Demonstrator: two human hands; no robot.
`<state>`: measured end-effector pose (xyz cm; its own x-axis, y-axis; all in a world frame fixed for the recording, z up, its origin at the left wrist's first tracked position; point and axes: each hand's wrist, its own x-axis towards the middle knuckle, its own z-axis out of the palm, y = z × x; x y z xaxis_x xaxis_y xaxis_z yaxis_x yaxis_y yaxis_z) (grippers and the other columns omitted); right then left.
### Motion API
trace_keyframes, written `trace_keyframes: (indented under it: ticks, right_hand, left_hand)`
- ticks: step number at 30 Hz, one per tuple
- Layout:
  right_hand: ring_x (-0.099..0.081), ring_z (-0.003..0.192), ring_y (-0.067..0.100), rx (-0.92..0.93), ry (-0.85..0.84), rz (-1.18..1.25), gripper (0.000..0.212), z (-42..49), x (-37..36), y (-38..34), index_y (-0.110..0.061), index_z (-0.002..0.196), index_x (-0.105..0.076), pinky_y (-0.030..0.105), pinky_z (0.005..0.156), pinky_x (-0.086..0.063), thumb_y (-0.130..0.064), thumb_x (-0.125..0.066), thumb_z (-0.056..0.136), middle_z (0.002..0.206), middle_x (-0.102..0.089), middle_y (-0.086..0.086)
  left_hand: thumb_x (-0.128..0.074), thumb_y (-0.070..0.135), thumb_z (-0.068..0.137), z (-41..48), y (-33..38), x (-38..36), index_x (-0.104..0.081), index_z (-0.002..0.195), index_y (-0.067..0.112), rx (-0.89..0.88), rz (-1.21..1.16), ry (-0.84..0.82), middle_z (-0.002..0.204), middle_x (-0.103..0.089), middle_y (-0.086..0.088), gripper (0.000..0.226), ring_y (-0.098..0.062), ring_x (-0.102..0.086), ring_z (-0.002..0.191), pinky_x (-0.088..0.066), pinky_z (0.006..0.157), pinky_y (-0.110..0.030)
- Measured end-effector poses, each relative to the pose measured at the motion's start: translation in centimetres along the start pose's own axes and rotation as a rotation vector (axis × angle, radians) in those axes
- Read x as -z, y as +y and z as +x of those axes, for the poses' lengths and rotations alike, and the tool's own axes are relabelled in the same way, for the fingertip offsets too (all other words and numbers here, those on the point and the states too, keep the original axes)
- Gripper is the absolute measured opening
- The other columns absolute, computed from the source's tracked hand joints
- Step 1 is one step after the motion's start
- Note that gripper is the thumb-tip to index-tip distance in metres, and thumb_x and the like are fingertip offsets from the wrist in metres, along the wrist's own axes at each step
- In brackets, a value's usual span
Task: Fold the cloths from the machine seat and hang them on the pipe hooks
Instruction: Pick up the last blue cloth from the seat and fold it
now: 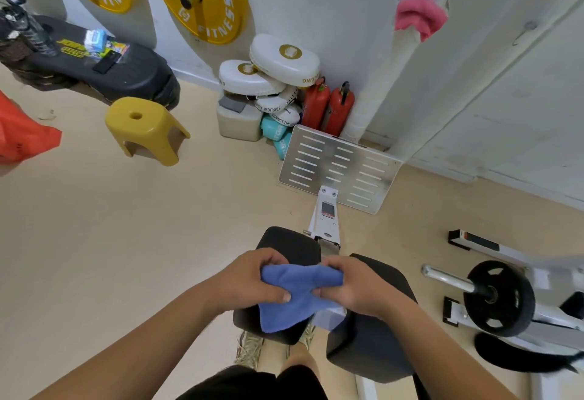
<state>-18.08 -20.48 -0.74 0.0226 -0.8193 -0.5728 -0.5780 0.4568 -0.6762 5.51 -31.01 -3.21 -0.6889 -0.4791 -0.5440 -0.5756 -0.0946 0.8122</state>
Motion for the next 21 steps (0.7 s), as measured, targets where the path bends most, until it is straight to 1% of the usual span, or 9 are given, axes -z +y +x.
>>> trace_keyframes:
  ticks: [3, 5, 8, 10, 12, 14, 17, 19, 21]
  right_hand:
    - [-0.071, 0.091, 0.01, -0.105, 0.091, 0.335, 0.023, -0.3, -1.8, 1.1, -0.028, 0.103, -0.071, 0.029, 0.086, -0.06, -0.041, -0.078, 0.086, 0.097, -0.074, -0.007]
    - [-0.073, 0.103, 0.013, -0.209, 0.127, 0.655, 0.028, -0.3, -3.1, 1.5, -0.03, 0.113, -0.072, 0.037, 0.093, -0.062, -0.044, -0.076, 0.089, 0.11, -0.076, -0.006]
    - [-0.072, 0.111, 0.023, -0.396, 0.162, 0.879, 0.037, 0.4, -4.9, 2.3, -0.03, 0.123, -0.067, 0.049, 0.097, -0.06, -0.051, -0.069, 0.093, 0.122, -0.073, -0.002]
    - [-0.07, 0.113, 0.025, -0.504, 0.178, 0.927, 0.039, 0.8, -6.0, 2.8, -0.027, 0.13, -0.061, 0.049, 0.095, -0.061, -0.049, -0.062, 0.097, 0.126, -0.069, 0.0]
    - [-0.069, 0.114, 0.026, -0.548, 0.14, 0.97, 0.036, 1.0, -6.6, 2.8, -0.025, 0.133, -0.056, 0.05, 0.095, -0.061, -0.041, -0.06, 0.101, 0.128, -0.067, 0.001]
    - [-0.068, 0.116, 0.028, -0.509, 0.018, 0.985, 0.034, 1.1, -6.3, 2.7, -0.029, 0.131, -0.051, 0.054, 0.097, -0.059, -0.025, -0.065, 0.1, 0.13, -0.064, 0.0]
    - [-0.066, 0.119, 0.029, -0.426, -0.12, 0.865, 0.061, 1.2, -5.5, 2.5, -0.042, 0.133, -0.037, 0.051, 0.088, -0.063, -0.017, -0.075, 0.092, 0.135, -0.057, -0.005]
    - [-0.066, 0.117, 0.026, -0.405, -0.085, 0.833, 0.068, 1.3, -5.3, 2.3, -0.044, 0.138, -0.032, 0.046, 0.085, -0.065, -0.019, -0.075, 0.092, 0.136, -0.053, -0.007]
    - [-0.067, 0.114, 0.025, -0.401, -0.042, 0.821, 0.061, 1.4, -5.4, 2.5, -0.042, 0.138, -0.035, 0.045, 0.086, -0.065, -0.015, -0.07, 0.096, 0.136, -0.052, -0.005]
  left_hand:
    - [-0.088, 0.027, 0.076, -0.2, -1.3, 0.0, -0.072, 0.106, 0.023, 0.127, -0.181, 0.012, 0.107, -0.076, 0.003, 0.034, -0.018, -0.074, 0.096, -0.063, 0.088, -0.043]
    - [-0.086, 0.029, 0.081, -0.3, -1.5, -0.2, -0.073, 0.107, 0.019, 0.178, -0.332, 0.105, 0.103, -0.078, 0.001, 0.03, -0.018, -0.075, 0.093, -0.063, 0.083, -0.036]
    - [-0.081, 0.029, 0.087, -0.4, -1.8, -0.8, -0.069, 0.112, 0.009, 0.311, -0.573, 0.144, 0.098, -0.077, -0.005, 0.034, -0.019, -0.074, 0.084, -0.06, 0.074, -0.032]
    - [-0.08, 0.019, 0.087, -0.4, -2.5, -1.4, -0.067, 0.115, 0.007, 0.425, -0.603, 0.073, 0.106, -0.076, -0.013, 0.034, -0.026, -0.074, 0.089, -0.063, 0.079, -0.042]
    - [-0.077, 0.013, 0.085, -0.2, -3.2, -1.8, -0.066, 0.114, 0.01, 0.487, -0.508, 0.074, 0.109, -0.072, -0.018, 0.031, -0.031, -0.072, 0.086, -0.064, 0.081, -0.05]
    - [-0.07, 0.014, 0.091, 0.3, -3.4, -1.9, -0.062, 0.112, 0.014, 0.478, -0.41, 0.142, 0.112, -0.068, -0.017, 0.023, -0.027, -0.069, 0.082, -0.064, 0.075, -0.046]
    - [-0.061, 0.023, 0.101, 0.7, -2.5, -1.3, -0.055, 0.117, 0.022, 0.438, -0.437, 0.15, 0.114, -0.065, -0.009, 0.018, -0.025, -0.075, 0.083, -0.063, 0.066, -0.035]
    - [-0.062, 0.027, 0.101, 0.8, -2.6, -0.8, -0.053, 0.121, 0.026, 0.448, -0.421, 0.104, 0.118, -0.065, -0.005, 0.023, -0.028, -0.078, 0.088, -0.065, 0.07, -0.038]
    - [-0.064, 0.021, 0.099, 0.7, -2.8, -0.6, -0.053, 0.123, 0.025, 0.478, -0.436, 0.07, 0.123, -0.063, -0.006, 0.026, -0.032, -0.077, 0.095, -0.066, 0.078, -0.045]
